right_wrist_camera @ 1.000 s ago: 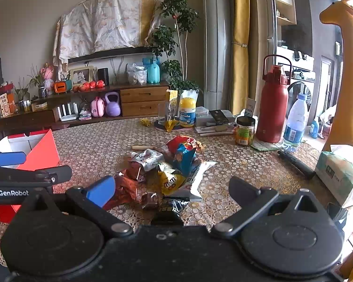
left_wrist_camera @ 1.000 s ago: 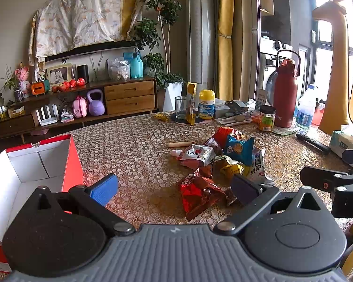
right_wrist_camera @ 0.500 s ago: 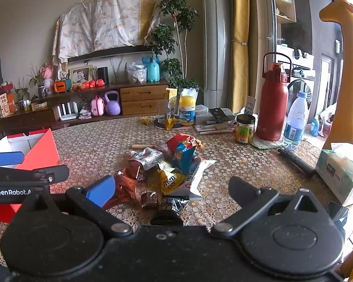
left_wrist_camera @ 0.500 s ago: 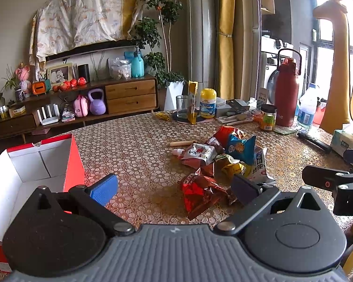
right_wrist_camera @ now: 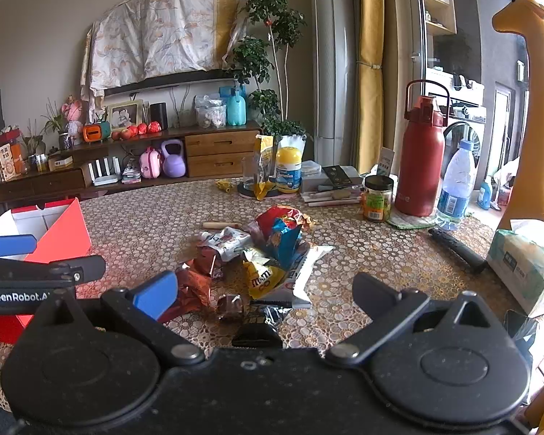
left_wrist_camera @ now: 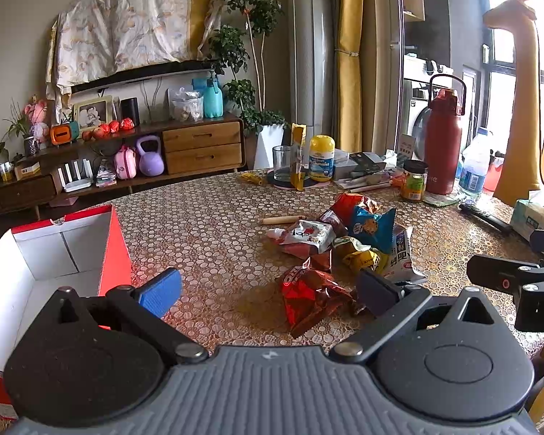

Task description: Organize snacks

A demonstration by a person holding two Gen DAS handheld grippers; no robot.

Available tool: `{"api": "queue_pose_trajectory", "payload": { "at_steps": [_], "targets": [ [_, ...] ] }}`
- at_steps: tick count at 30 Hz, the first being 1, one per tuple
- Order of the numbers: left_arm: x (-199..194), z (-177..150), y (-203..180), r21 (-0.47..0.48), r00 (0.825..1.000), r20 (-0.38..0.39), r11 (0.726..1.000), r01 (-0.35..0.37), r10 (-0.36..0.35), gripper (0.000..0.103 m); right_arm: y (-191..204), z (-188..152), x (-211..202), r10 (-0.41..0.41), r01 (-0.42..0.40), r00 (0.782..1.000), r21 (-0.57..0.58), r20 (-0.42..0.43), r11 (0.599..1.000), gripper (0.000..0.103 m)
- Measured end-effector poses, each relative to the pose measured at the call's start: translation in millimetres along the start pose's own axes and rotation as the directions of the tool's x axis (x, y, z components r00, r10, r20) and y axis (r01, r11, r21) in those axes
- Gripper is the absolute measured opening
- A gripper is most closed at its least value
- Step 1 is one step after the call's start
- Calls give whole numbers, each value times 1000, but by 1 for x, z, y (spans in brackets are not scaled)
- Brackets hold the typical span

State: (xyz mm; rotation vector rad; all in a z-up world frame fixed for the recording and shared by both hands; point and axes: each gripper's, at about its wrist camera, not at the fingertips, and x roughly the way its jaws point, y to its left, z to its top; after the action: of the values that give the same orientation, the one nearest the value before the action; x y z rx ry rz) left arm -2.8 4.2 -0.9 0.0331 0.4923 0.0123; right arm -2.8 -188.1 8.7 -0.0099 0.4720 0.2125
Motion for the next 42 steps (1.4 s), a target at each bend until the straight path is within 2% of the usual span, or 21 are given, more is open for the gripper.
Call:
{"api": "queue_pose_trajectory", "payload": {
  "at_steps": [26, 42],
  "targets": [
    [1, -6, -1, -2, 1000, -15, 1000, 3, -3, 103, -4, -6, 5, -5, 5, 1000, 19, -19, 1000, 103],
    [15, -2, -7, 13, 999, -45, 1000, 6, -6, 103, -8, -7, 9, -4, 5, 999, 32, -36, 999, 103]
  ]
}}
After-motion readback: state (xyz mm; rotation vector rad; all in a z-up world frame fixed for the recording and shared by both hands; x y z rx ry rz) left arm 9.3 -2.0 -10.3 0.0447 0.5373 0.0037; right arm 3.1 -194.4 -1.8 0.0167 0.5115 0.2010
